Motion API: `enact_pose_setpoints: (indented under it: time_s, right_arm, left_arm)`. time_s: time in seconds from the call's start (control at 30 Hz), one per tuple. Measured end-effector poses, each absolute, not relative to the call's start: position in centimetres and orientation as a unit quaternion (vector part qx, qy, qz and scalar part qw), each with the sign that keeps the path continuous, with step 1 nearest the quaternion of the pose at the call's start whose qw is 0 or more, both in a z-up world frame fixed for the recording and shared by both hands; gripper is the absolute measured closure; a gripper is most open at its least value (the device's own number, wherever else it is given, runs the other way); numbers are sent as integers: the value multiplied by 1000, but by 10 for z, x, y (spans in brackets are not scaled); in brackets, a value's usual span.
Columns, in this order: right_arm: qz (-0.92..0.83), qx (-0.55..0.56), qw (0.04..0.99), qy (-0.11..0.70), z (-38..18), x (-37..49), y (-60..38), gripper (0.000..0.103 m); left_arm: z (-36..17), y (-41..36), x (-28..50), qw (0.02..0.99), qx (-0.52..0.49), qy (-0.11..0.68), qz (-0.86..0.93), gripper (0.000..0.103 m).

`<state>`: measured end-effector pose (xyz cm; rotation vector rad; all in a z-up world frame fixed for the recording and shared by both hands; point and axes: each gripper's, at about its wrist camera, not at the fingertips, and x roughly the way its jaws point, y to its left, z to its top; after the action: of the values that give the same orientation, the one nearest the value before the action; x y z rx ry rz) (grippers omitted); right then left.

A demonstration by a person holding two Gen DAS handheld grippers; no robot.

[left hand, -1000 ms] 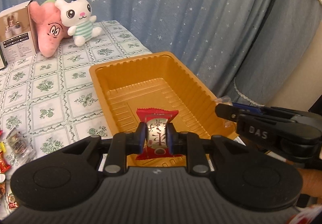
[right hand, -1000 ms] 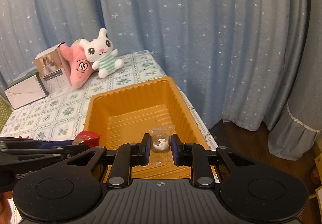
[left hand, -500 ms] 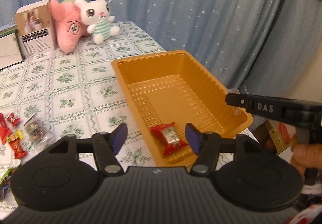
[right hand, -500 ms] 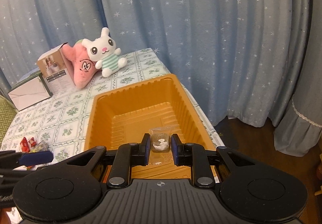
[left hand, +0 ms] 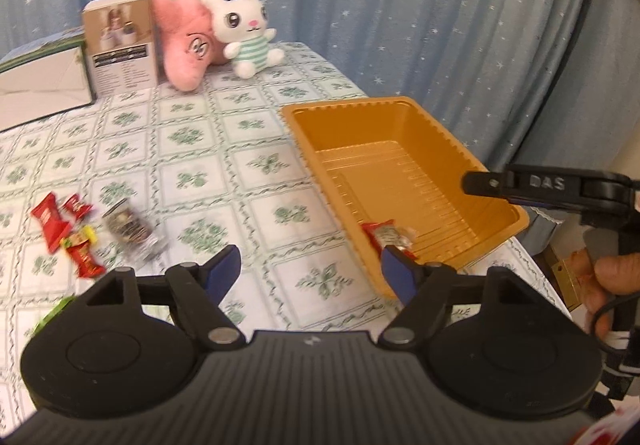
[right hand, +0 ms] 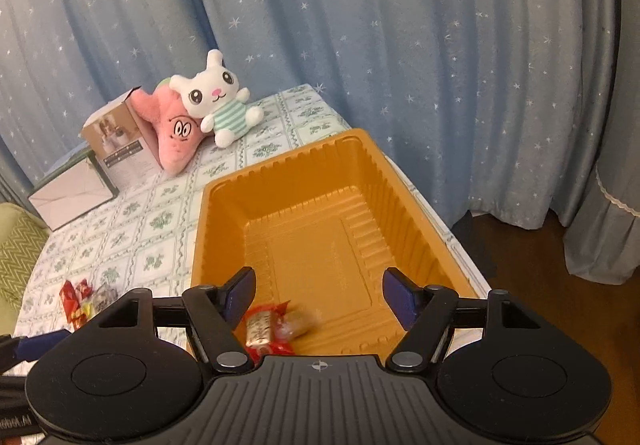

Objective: Organize snacks
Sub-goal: 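Carry both candies over the orange tray and open both grippers to drop them, then move both grippers back toward the remaining snacks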

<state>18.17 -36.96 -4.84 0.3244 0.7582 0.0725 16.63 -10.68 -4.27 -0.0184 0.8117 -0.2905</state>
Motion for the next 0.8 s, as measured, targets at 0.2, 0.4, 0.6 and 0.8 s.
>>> enact_pose_setpoints:
  time_s: [0.2, 0.4, 0.6, 0.8]
  right_arm:
    - [33, 149, 916, 370, -39, 151, -358, 33]
    - [36, 144, 919, 366, -27, 118, -338, 33]
    - [52, 139, 918, 367, -18, 96, -314, 33]
    - [70, 130, 918, 368, -11, 82, -289, 33]
  left_arm:
    - [-38, -84, 149, 912, -22, 393, -115, 25]
    - [-30, -62, 122, 916, -22, 389, -98, 23]
    - [-23, -42, 97, 918, -21, 387, -87, 21]
    - [-15, -16, 75, 922, -22, 380, -67, 20]
